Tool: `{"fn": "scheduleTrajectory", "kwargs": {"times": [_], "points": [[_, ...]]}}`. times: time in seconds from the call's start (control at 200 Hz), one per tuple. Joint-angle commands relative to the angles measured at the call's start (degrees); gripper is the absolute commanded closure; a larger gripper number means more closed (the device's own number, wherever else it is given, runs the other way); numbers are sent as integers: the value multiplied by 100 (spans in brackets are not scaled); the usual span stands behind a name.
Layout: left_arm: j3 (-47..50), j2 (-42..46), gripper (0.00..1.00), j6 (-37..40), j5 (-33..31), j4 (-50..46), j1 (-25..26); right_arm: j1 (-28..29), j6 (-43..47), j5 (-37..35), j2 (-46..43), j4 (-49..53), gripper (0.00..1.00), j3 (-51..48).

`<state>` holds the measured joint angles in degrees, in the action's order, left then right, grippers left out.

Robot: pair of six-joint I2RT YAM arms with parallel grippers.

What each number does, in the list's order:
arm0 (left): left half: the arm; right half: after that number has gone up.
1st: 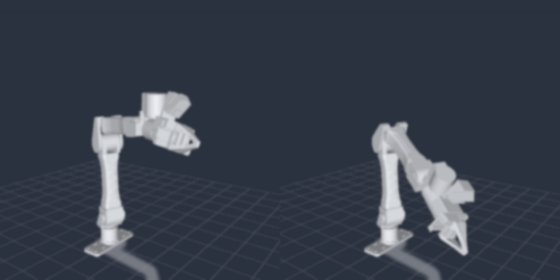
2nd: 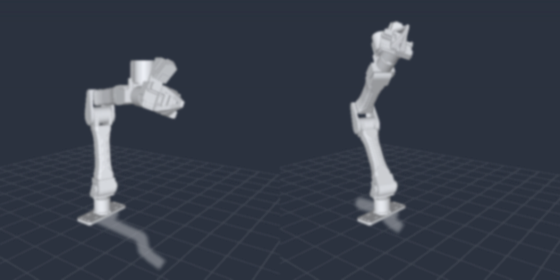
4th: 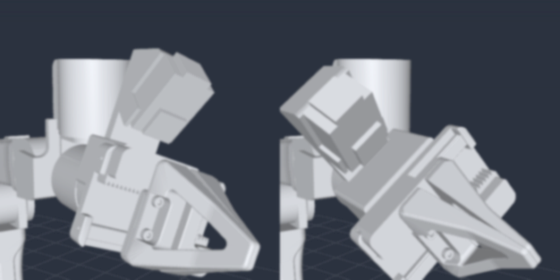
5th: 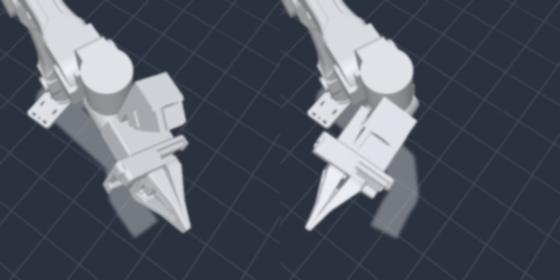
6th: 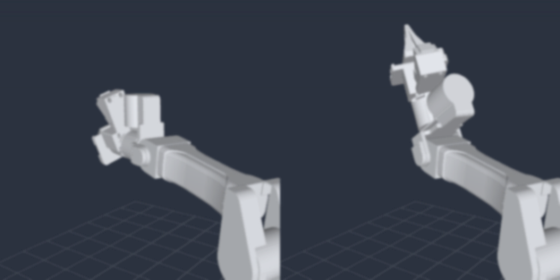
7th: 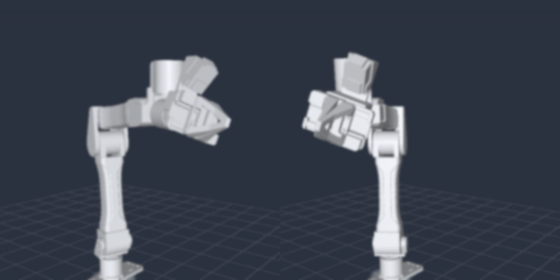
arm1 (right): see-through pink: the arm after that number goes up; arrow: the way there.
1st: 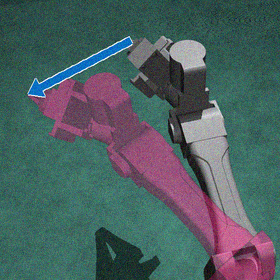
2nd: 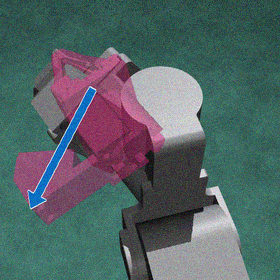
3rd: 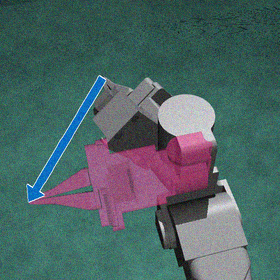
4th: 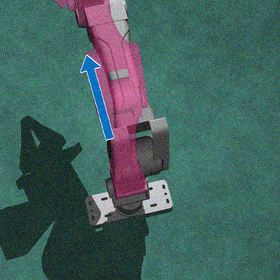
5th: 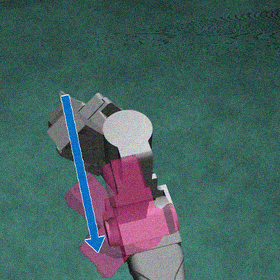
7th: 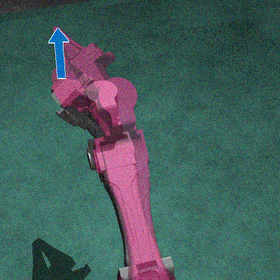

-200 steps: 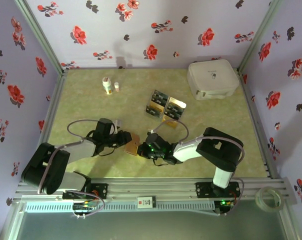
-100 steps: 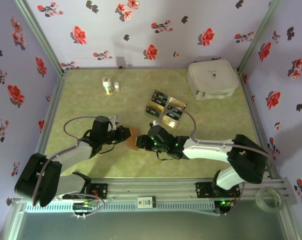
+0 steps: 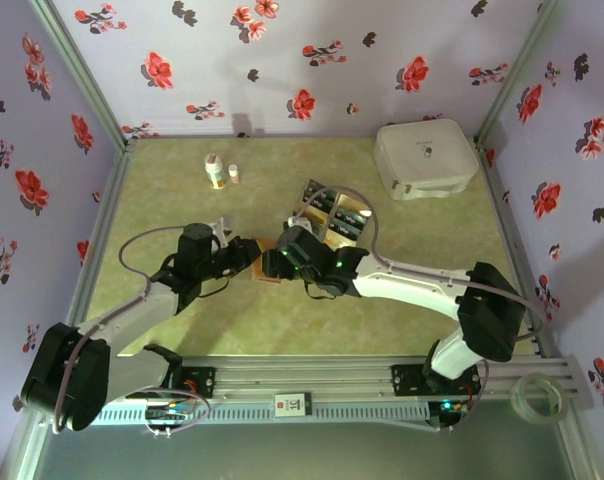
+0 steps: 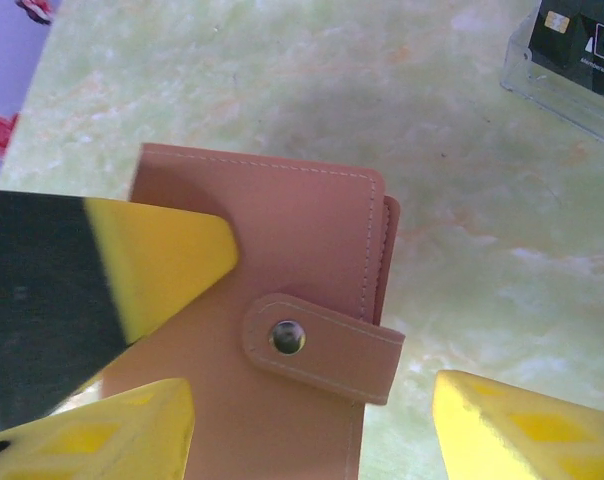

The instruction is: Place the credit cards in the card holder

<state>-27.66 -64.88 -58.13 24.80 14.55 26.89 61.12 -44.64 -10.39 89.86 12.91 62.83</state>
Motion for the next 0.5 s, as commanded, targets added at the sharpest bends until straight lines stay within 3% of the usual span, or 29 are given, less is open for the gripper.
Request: {"fn": "scheduleTrajectory", "kwargs": {"times": [0.0,0.255,0.495], "points": [[-180,158,100,-274,-65,45,35,-41,272,-307,243,220,36,307],[-83,280,100,-389,-43,121,40,-253,199,-840,591,539,40,310],[-64,194,100,-268,-94,111,35,-513,-64,-1723,20,1537,45,-333]]}}
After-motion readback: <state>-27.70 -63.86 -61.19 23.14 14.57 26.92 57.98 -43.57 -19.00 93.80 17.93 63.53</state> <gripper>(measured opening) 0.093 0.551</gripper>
